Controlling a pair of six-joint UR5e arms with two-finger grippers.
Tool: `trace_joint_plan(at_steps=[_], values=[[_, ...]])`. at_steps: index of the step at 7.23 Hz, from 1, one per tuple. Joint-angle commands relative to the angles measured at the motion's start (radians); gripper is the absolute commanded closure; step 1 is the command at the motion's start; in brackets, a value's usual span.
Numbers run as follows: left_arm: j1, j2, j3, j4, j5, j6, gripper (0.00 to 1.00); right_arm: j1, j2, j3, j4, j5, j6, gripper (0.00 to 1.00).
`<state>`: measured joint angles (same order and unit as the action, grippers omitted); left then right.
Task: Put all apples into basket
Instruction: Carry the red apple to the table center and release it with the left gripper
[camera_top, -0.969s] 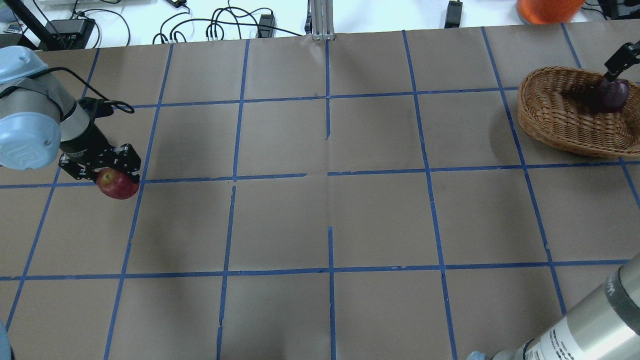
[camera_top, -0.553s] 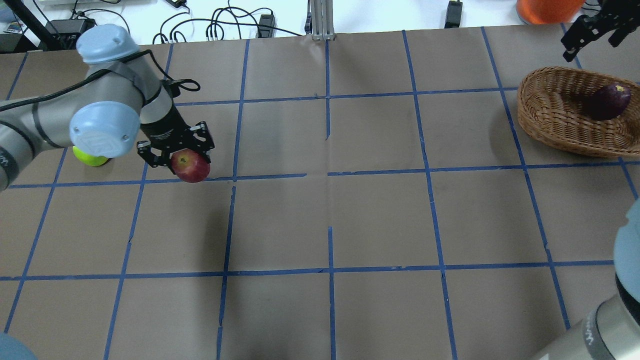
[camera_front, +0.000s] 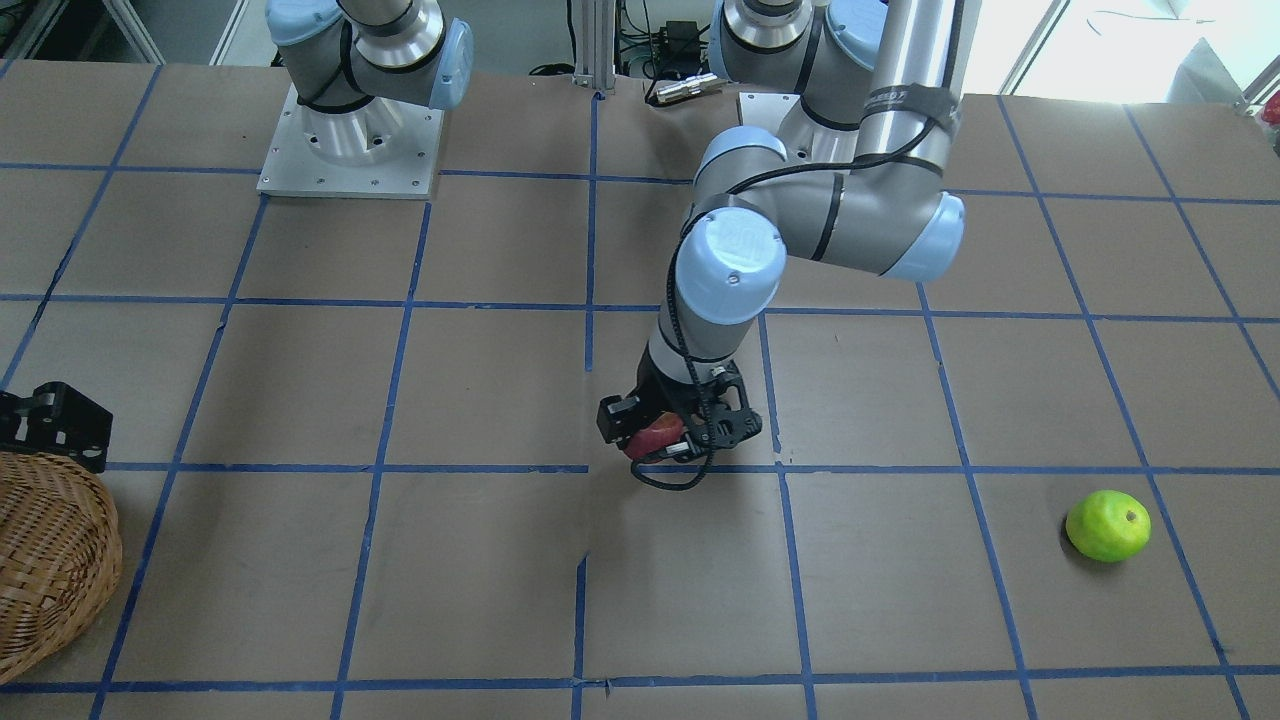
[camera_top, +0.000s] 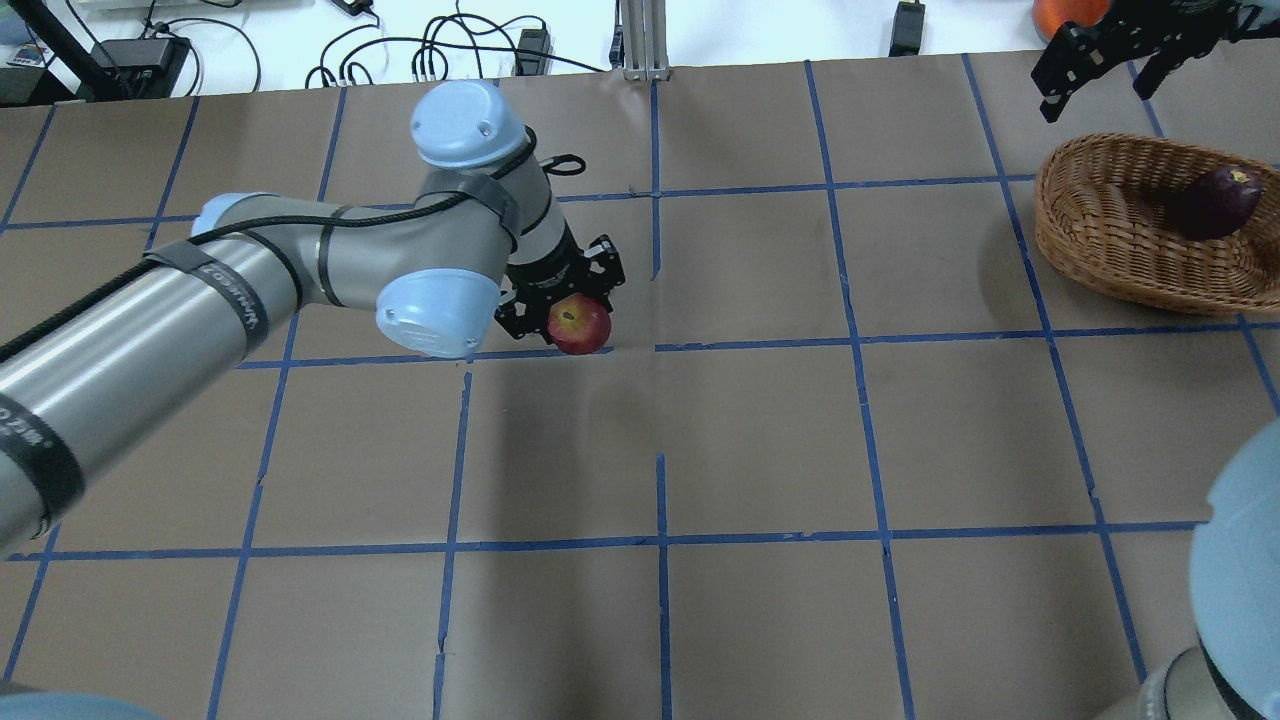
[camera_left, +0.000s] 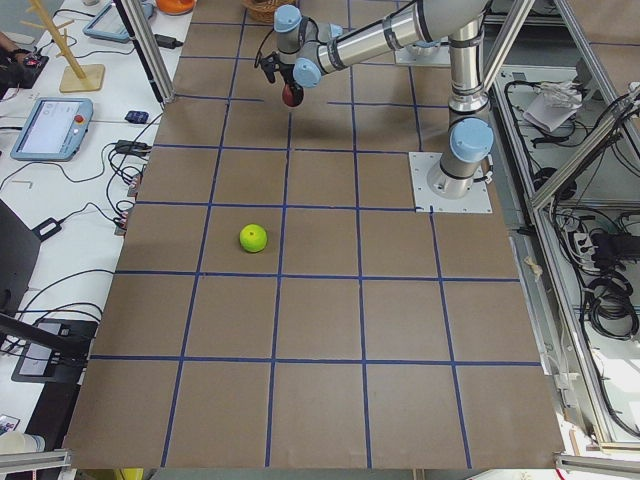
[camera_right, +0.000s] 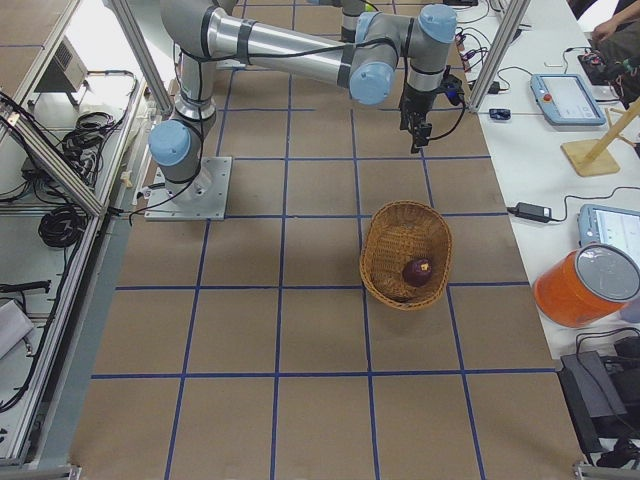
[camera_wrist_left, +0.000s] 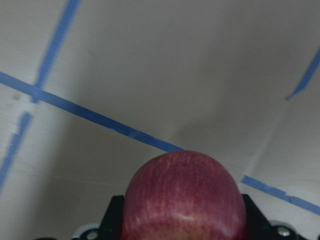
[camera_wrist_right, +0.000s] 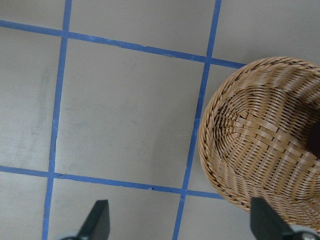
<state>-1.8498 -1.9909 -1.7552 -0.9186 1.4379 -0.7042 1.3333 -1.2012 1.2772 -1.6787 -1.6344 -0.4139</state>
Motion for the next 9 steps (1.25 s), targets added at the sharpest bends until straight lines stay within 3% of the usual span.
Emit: trace_joint_plan(at_steps=[1, 2, 4, 5, 6, 8, 9], values=[[-0.057, -0.075, 0.005, 0.094, -0.051, -0.067, 0.59, 0.003, 0.005, 0.004, 0.004, 0.001, 0.007, 0.0], [-0.055, -0.057, 0.008, 0.095, -0.054, -0.069, 0.01, 0.01, 0.002, 0.007, 0.005, 0.002, 0.015, 0.0], [-0.023, 0.006, 0.013, 0.005, -0.059, -0.054, 0.0, 0.01, -0.003, 0.022, 0.005, 0.004, 0.015, 0.0], [0.021, 0.071, 0.016, -0.12, -0.051, -0.04, 0.0, 0.013, -0.004, 0.031, 0.007, 0.017, 0.017, 0.0], [0.071, 0.152, 0.034, -0.263, -0.036, 0.068, 0.0, 0.02, -0.009, 0.05, 0.023, 0.101, 0.017, 0.0], [0.176, 0.291, 0.071, -0.514, 0.08, 0.353, 0.0, 0.206, -0.034, 0.121, -0.004, 0.119, 0.085, 0.0], [0.219, 0.355, 0.075, -0.589, 0.093, 0.446, 0.0, 0.29, -0.032, 0.154, -0.085, 0.117, 0.285, 0.0]])
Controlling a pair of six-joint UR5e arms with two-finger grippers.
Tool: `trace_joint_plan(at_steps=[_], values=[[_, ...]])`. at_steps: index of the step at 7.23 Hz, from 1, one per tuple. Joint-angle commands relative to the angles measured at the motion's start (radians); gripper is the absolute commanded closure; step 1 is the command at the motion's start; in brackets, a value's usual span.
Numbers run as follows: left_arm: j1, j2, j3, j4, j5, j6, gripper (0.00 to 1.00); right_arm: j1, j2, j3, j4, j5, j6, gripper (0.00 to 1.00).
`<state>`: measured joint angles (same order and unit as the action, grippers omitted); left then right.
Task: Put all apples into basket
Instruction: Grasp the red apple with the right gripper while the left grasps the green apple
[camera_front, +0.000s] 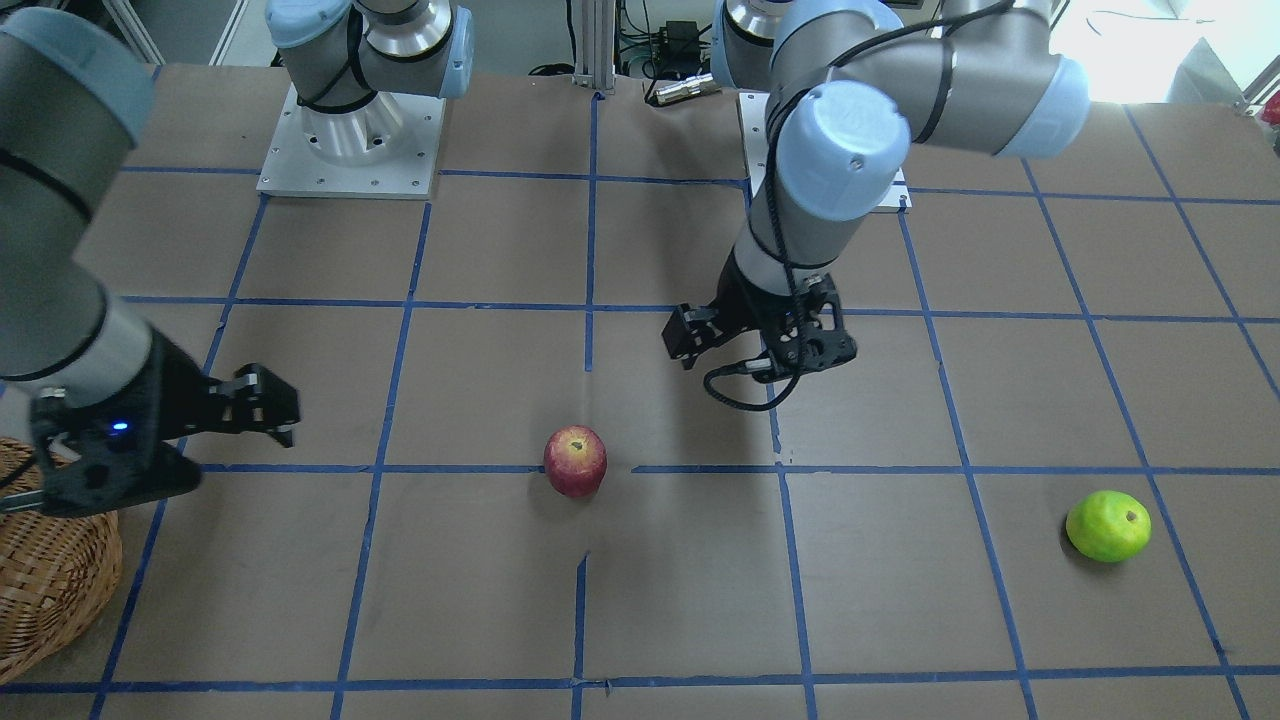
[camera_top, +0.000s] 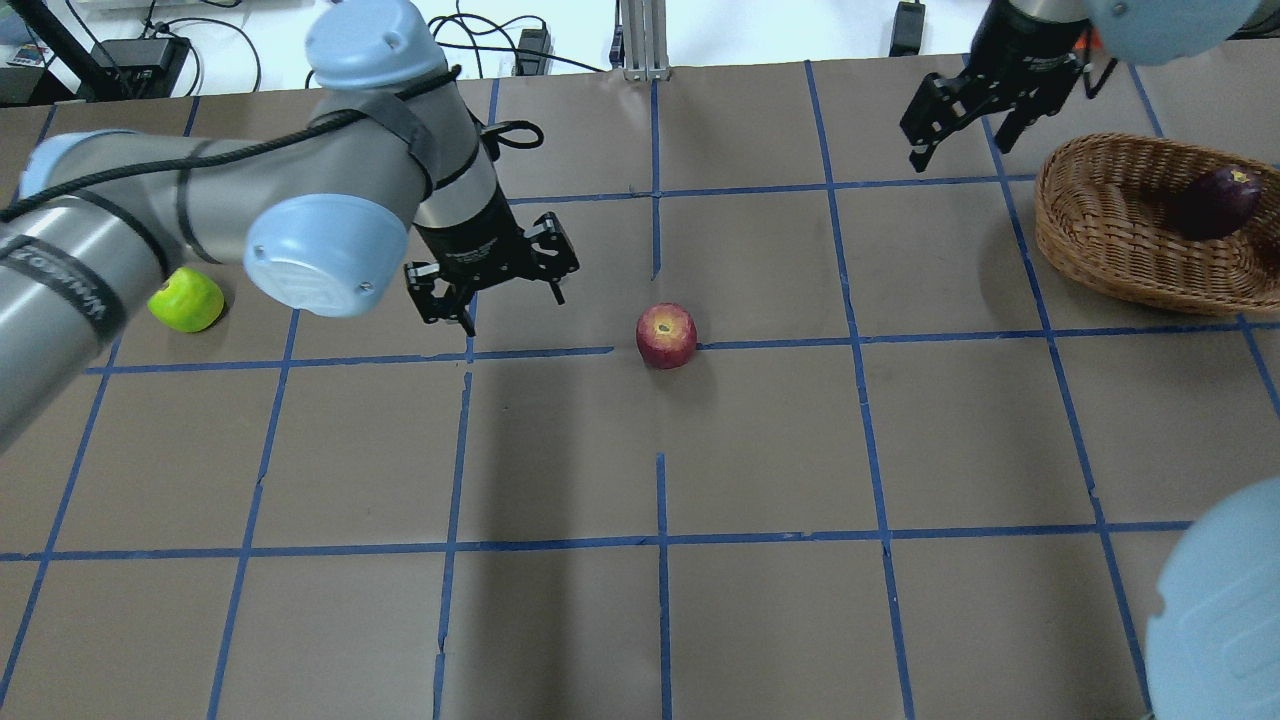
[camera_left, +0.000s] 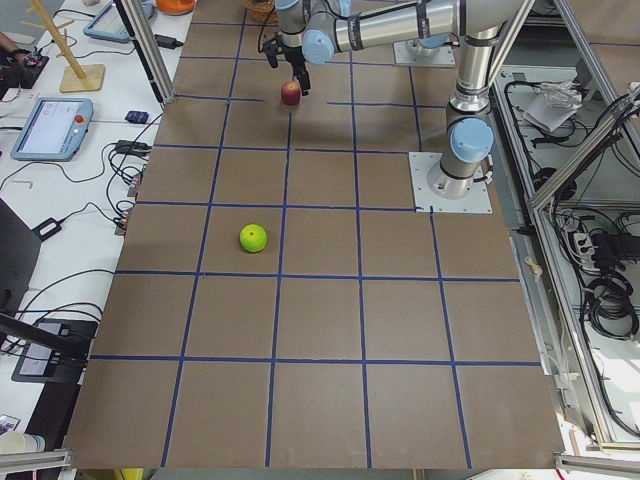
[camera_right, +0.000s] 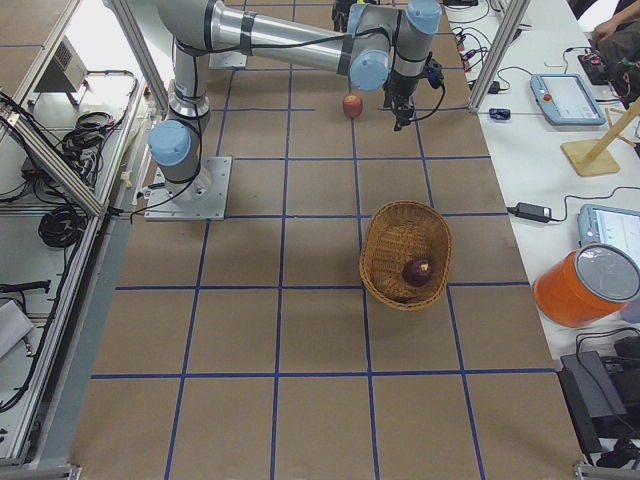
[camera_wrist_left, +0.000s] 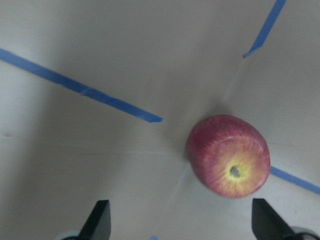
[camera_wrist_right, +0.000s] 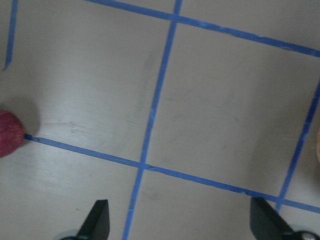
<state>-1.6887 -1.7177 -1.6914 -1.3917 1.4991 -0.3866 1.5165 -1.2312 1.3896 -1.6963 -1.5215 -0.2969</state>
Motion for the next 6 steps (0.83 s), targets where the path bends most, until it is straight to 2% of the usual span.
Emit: trace_joint_plan(at_steps=[1, 2, 3, 4, 5, 6], values=[[0.128, 0.105, -0.003, -0.124, 0.035, 0.256, 0.0, 0.223, 0.007, 0.078, -0.138, 0.001, 0.288, 0.0], [0.241, 0.124, -0.007, -0.127, 0.093, 0.388, 0.0, 0.304, 0.036, 0.13, -0.207, 0.006, 0.382, 0.0], [0.376, 0.098, 0.016, -0.112, 0.124, 0.502, 0.0, 0.35, 0.091, 0.194, -0.317, -0.008, 0.494, 0.0], [0.465, 0.051, -0.008, -0.022, 0.121, 0.57, 0.0, 0.379, 0.126, 0.225, -0.453, -0.006, 0.519, 0.0], [0.483, -0.021, -0.017, 0.164, 0.145, 0.663, 0.0, 0.396, 0.146, 0.221, -0.473, 0.003, 0.527, 0.0], [0.516, -0.083, -0.002, 0.243, 0.174, 0.761, 0.0, 0.41, 0.169, 0.229, -0.473, 0.006, 0.56, 0.0]])
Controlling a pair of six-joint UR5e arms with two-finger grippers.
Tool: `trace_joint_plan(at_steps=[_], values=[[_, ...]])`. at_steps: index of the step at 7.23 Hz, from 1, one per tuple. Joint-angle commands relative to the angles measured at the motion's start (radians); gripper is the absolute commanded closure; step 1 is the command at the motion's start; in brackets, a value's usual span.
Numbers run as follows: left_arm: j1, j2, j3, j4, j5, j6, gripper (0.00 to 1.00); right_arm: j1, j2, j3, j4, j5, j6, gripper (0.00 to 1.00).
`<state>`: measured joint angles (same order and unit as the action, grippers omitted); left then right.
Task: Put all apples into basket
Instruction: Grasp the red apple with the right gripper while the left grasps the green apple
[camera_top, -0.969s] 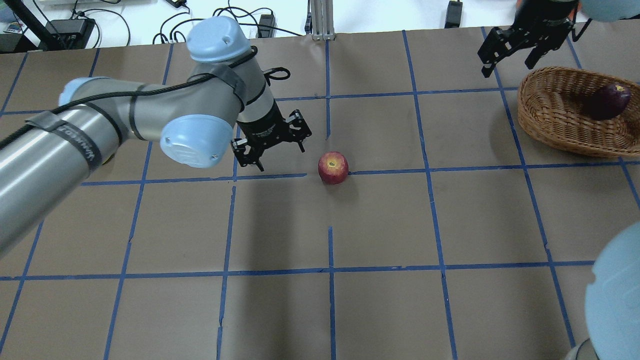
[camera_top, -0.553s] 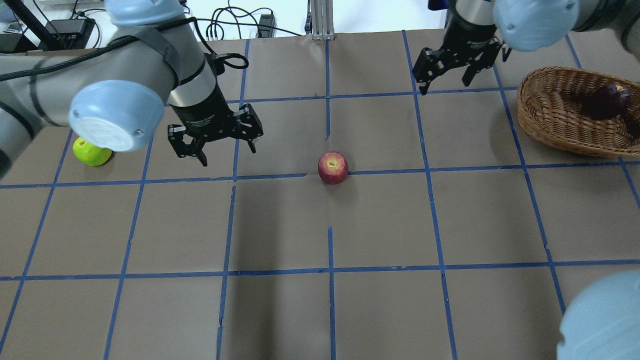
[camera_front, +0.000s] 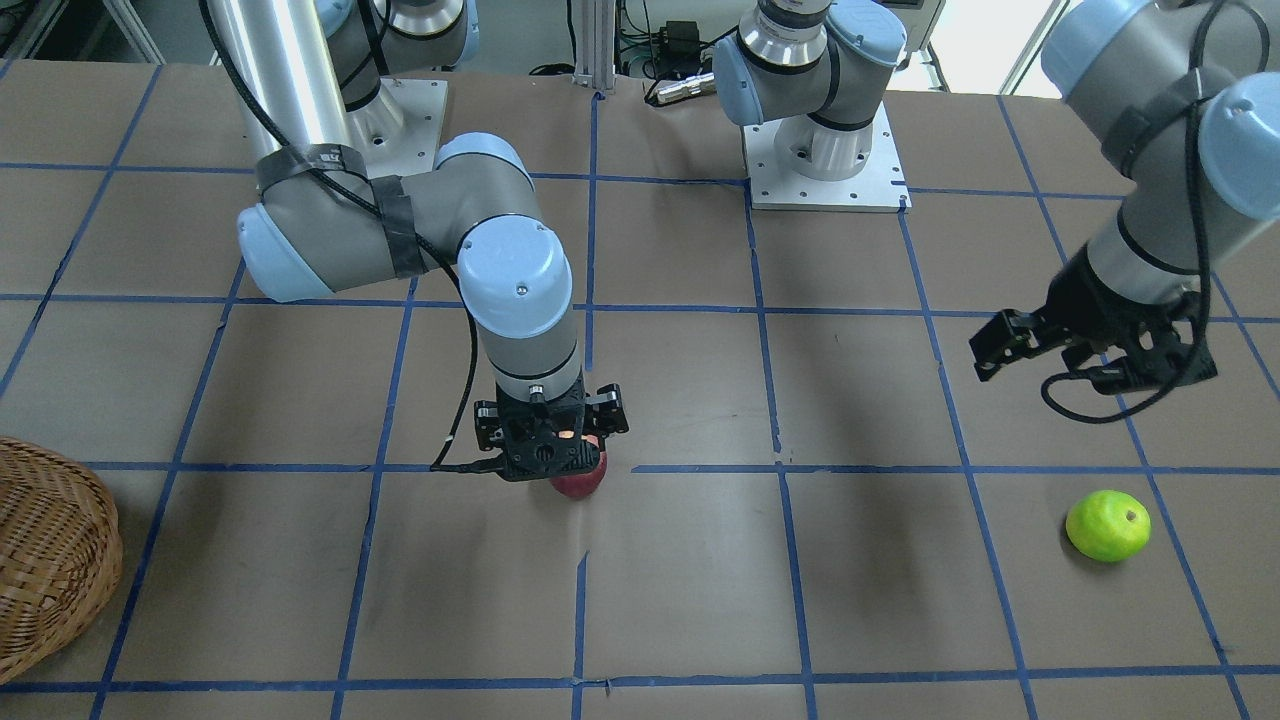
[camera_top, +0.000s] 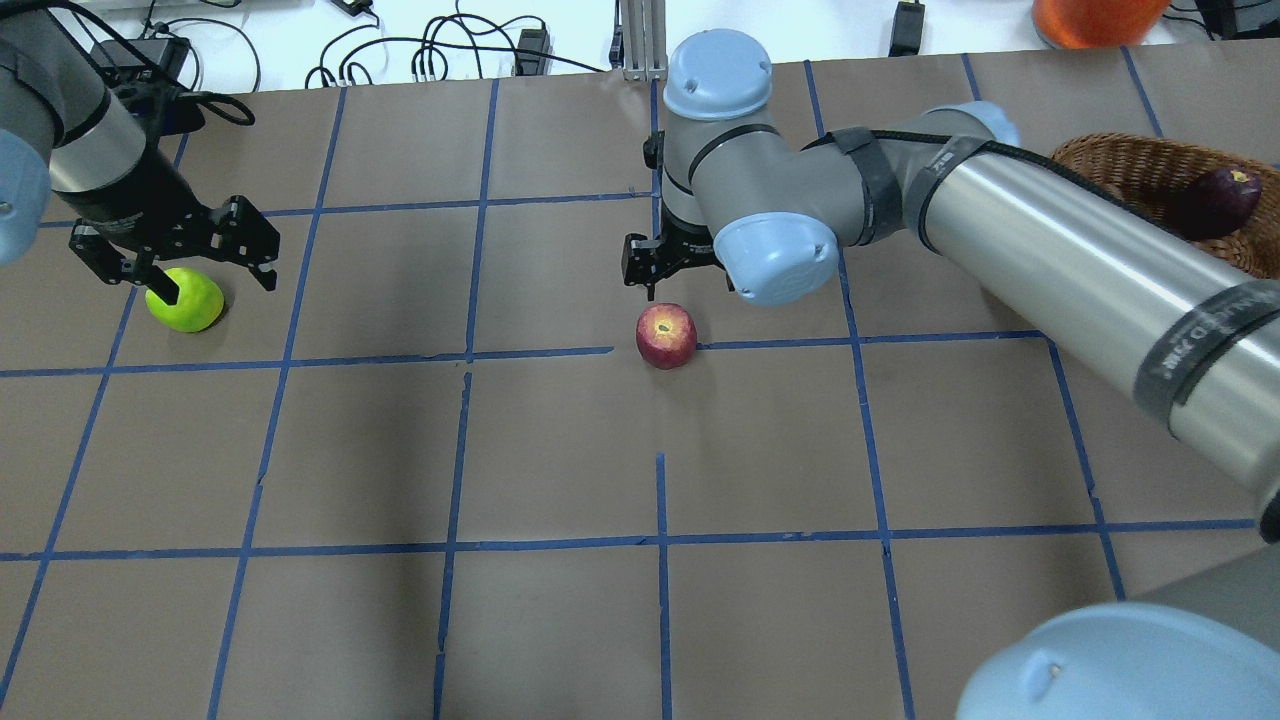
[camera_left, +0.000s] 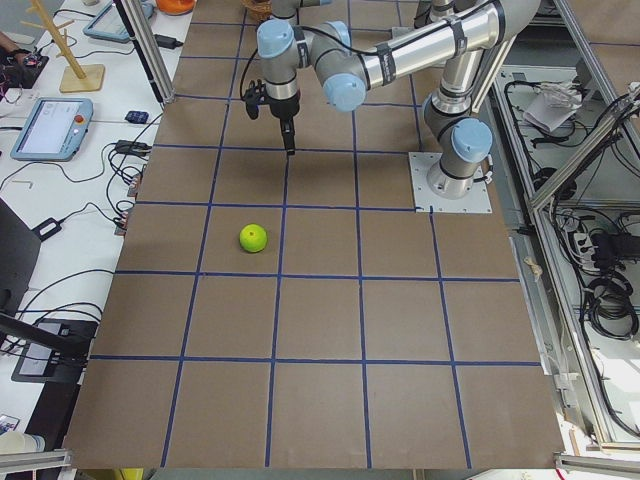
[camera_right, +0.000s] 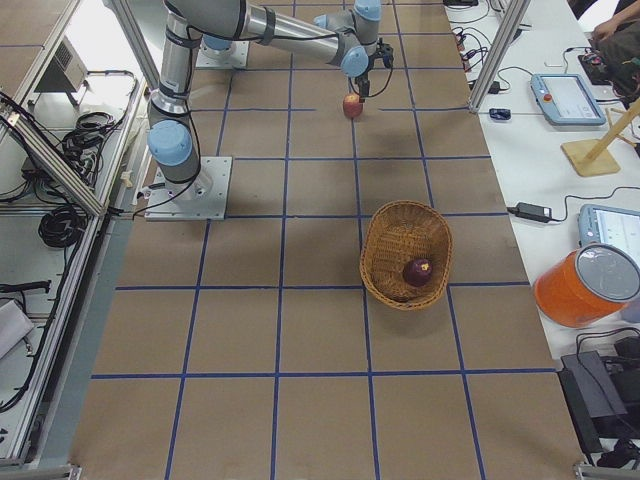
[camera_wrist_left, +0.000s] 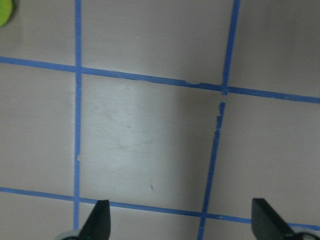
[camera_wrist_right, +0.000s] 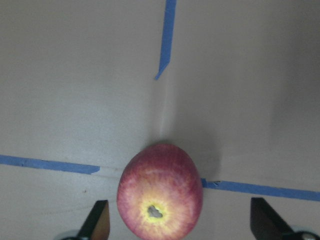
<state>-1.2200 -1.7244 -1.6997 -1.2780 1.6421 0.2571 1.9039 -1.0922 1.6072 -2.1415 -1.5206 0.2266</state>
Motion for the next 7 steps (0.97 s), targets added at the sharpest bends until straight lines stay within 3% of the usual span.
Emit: trace_joint_plan(at_steps=[1, 2, 4, 6, 7], values=[[0.119, -0.152, 0.002, 0.238, 0.027, 0.213, 0.0, 0.029, 0.055, 0.014, -0.028, -0.007, 0.055, 0.0], [0.149, -0.231, 0.008, 0.343, 0.025, 0.302, 0.0, 0.03, 0.06, 0.032, -0.028, -0.006, 0.062, 0.0], [0.154, -0.34, 0.059, 0.413, 0.019, 0.32, 0.0, 0.03, 0.08, 0.059, -0.094, -0.009, 0.06, 0.0], [0.155, -0.406, 0.112, 0.405, 0.019, 0.335, 0.0, 0.02, 0.072, 0.044, -0.12, -0.017, 0.062, 0.98], [0.155, -0.44, 0.114, 0.405, 0.019, 0.34, 0.0, -0.003, 0.049, 0.022, -0.092, 0.029, 0.062, 1.0]])
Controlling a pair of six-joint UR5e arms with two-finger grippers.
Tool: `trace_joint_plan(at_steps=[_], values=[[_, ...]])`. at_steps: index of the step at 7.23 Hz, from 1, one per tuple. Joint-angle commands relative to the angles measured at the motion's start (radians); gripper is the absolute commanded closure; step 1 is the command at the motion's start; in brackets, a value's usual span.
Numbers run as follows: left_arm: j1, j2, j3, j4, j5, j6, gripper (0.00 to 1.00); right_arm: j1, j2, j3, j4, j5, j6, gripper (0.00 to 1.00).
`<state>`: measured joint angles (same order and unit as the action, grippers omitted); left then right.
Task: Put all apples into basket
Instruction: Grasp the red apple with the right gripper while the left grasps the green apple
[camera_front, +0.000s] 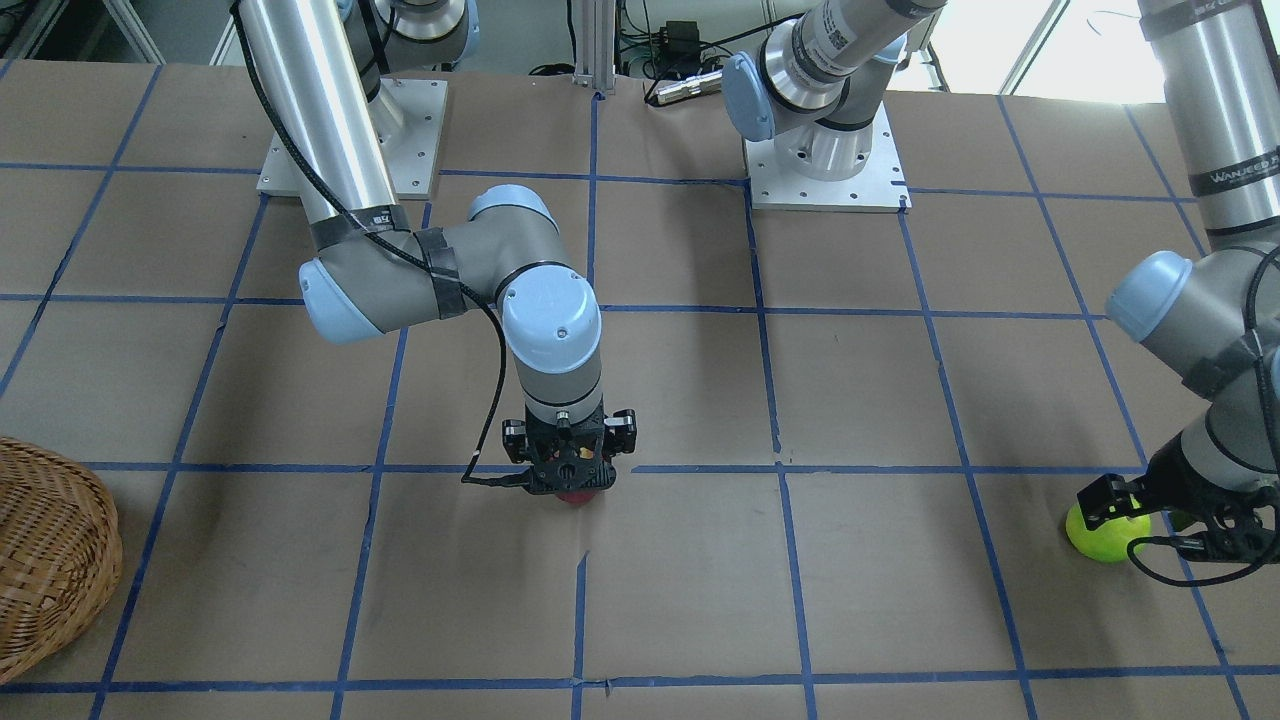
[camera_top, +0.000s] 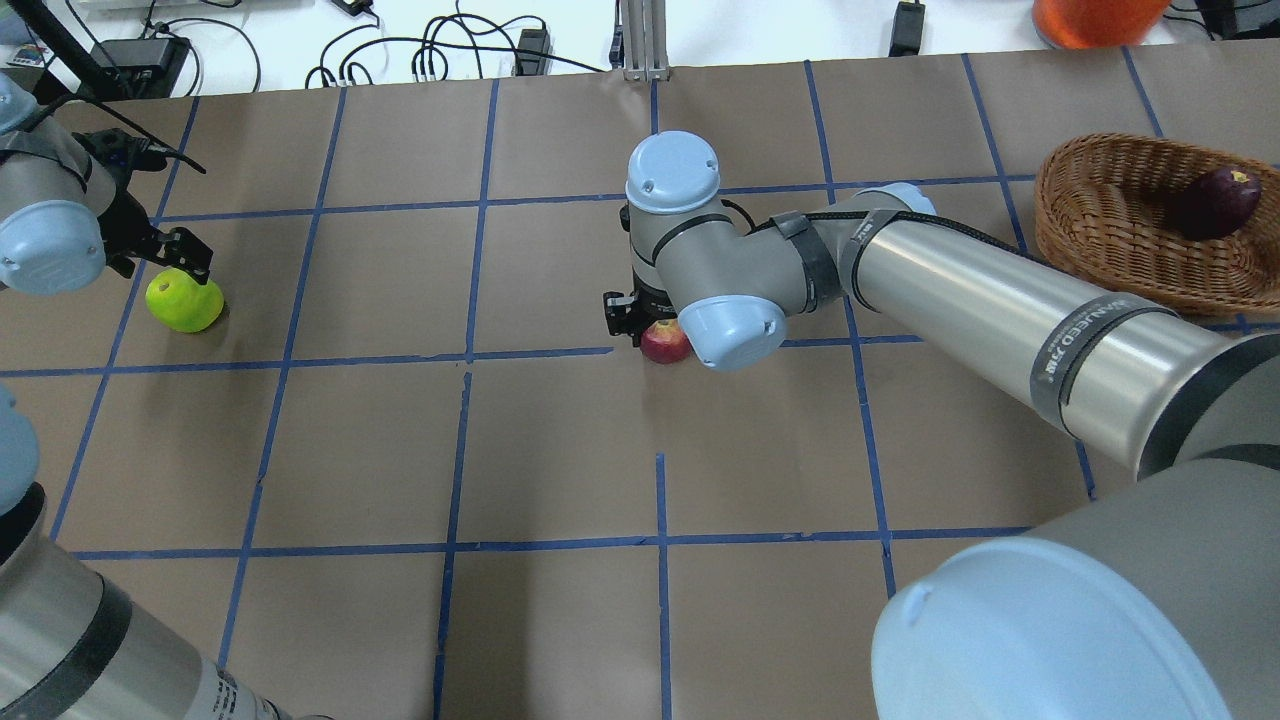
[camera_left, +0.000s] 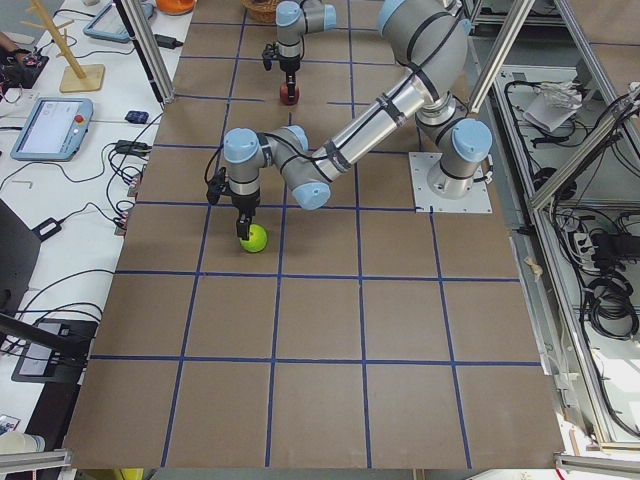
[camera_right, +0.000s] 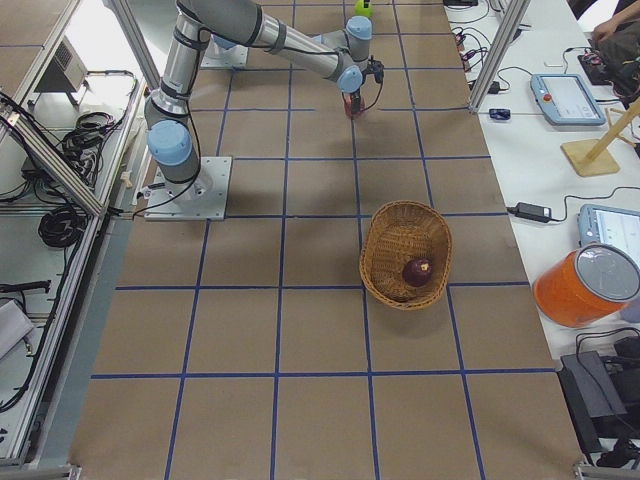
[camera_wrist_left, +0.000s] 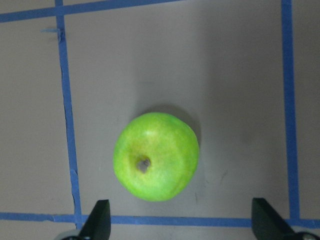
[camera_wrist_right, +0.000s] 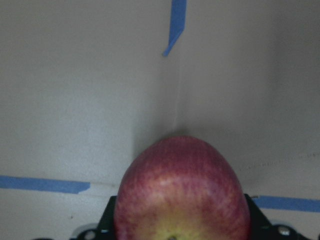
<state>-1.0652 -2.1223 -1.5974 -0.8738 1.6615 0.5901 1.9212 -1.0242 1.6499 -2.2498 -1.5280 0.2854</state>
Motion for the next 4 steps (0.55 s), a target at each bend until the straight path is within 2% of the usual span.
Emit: trace_joint_plan(at_steps=[1, 2, 3, 4], values=[[0.001, -0.062, 0.013, 0.001, 0.0, 0.01, 0.0, -0.077, -0.074, -0.062, 0.139, 0.034, -0.012, 1.0], [0.004, -0.068, 0.013, -0.001, 0.001, 0.013, 0.0, -0.164, -0.127, -0.108, 0.277, 0.038, -0.078, 1.0], [0.013, -0.074, 0.011, -0.002, 0.004, 0.014, 0.07, -0.271, -0.17, -0.128, 0.371, 0.007, -0.241, 1.0], [0.027, -0.062, -0.004, -0.017, 0.004, 0.01, 0.48, -0.415, -0.191, -0.148, 0.401, -0.065, -0.34, 1.0]])
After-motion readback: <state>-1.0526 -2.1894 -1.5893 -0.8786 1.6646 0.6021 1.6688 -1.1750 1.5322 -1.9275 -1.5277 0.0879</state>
